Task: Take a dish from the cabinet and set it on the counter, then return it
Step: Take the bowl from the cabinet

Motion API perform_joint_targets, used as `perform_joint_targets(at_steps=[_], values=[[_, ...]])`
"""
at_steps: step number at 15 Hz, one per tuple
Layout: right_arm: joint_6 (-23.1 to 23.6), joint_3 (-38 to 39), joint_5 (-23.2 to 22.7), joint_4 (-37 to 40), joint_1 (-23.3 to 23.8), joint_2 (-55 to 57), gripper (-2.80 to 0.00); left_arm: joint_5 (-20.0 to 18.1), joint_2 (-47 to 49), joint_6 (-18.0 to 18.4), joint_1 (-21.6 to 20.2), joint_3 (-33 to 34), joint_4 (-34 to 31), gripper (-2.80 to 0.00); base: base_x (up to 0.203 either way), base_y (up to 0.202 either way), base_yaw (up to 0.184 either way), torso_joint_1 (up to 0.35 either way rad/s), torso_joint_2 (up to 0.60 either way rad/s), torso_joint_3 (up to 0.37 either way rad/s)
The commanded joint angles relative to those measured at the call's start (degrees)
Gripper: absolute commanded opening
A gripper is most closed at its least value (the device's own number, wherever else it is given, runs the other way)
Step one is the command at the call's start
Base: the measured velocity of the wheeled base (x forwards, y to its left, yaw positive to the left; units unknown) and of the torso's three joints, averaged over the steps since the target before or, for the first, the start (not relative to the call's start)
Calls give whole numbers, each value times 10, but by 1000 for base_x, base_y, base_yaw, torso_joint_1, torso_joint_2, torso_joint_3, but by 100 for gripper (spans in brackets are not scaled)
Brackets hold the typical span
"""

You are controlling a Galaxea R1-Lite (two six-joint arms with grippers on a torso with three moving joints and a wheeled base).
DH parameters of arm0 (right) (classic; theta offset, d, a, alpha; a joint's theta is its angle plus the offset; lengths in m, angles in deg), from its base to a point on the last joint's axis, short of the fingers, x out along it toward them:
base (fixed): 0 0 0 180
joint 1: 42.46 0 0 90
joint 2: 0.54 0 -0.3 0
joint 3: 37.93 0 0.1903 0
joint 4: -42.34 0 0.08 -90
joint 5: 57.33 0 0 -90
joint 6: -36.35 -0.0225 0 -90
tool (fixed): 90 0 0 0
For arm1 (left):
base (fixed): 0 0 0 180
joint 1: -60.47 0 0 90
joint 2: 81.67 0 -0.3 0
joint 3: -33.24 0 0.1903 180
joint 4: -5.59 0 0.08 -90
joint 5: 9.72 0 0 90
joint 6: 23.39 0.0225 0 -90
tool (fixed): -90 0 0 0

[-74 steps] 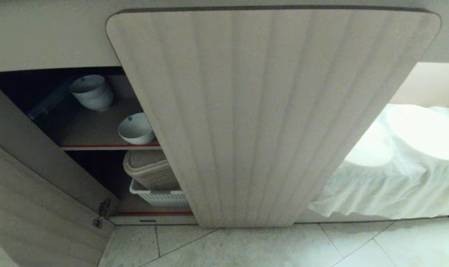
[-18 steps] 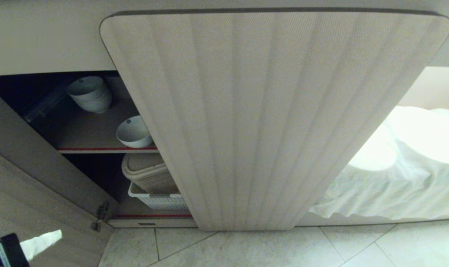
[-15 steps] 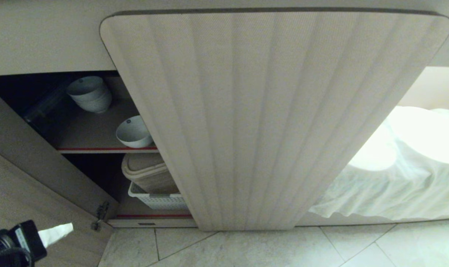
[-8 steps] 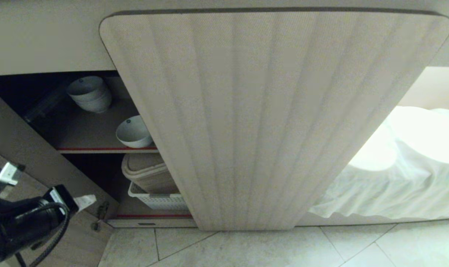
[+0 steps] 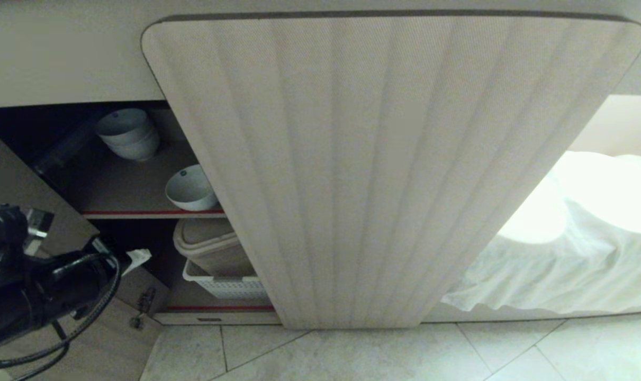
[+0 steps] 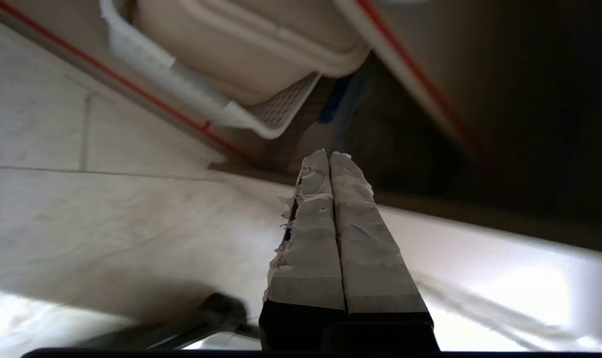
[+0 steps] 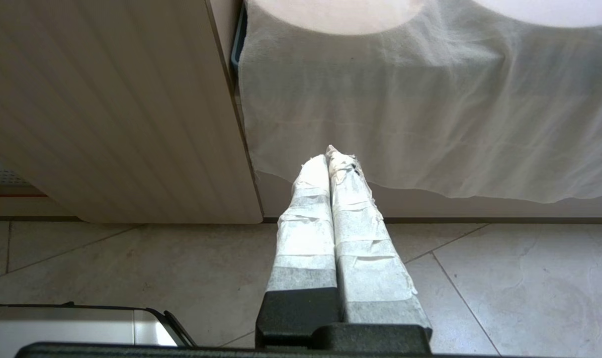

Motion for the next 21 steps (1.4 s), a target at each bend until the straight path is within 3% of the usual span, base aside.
perform_joint_targets(at_steps=[1, 12, 21], values=[[0, 0, 0, 0, 0, 0, -280, -1, 20, -8, 0, -14, 2, -280, 0, 0, 0, 0, 0, 0], [0, 0, 0, 0, -1, 0, -280, 2, 76, -9, -2, -70, 2, -280, 0, 0, 0, 0, 0, 0], [0, 0, 0, 0, -1, 0, -280, -2, 92, -9, -27, -106, 2, -280, 0, 0, 0, 0, 0, 0]])
